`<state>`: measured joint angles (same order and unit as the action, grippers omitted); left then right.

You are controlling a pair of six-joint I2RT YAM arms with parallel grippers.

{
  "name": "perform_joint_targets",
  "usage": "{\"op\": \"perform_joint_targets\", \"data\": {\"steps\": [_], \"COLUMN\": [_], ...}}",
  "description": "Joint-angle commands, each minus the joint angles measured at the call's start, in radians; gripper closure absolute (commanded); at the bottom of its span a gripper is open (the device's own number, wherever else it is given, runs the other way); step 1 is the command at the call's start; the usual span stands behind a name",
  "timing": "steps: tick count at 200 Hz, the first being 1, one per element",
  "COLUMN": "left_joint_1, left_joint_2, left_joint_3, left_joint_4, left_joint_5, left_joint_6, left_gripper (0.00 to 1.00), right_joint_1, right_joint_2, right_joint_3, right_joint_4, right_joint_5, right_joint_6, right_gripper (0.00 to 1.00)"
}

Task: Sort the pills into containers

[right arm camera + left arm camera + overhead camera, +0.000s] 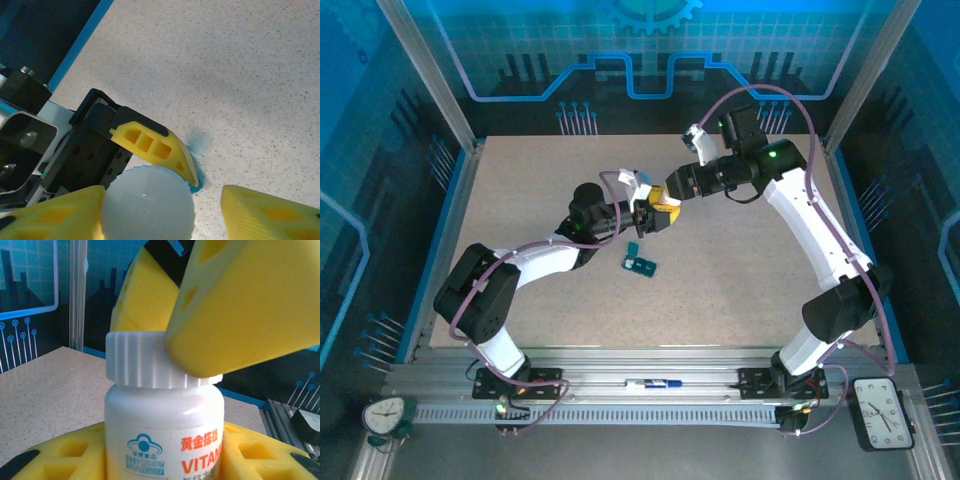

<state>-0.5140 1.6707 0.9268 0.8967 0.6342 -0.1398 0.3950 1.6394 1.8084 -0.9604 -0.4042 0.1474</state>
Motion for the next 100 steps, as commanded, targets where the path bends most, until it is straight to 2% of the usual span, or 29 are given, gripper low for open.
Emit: {"op": "perform_joint_targets", "data": {"steps": [1,41,76,100], "left_joint_1": [0.007,0.008,0.006,-0.001], "left_joint_2": [0.009,0.009,0.010,0.002], "left_joint_3": [0.037,0.045,0.065,0.070], "left_joint_4": [0.006,0.003,0.006,0.008], "left_joint_5": [0.030,0.029,0.007,-0.051], "left_joint_6": [0.007,0.003,-0.010,0.010], "left_gripper": [1.00,1.00,1.00,1.00], "right_joint_1": [0.013,0.014,0.023,0.045], "right_joint_2": [0.004,-0.009,-0.041,-0.072], "right_joint_3": [0.005,-0.026,-0.093,-0.153], "right_joint_4": [-0.003,0.014,0.054,0.092], "right_joint_5": [-0.010,-0.002,0.050,0.125], "right_joint_6": [-0.003,0.018,0.089,0.165], "right_gripper": [0.43,0.52,0.60,0.65]}}
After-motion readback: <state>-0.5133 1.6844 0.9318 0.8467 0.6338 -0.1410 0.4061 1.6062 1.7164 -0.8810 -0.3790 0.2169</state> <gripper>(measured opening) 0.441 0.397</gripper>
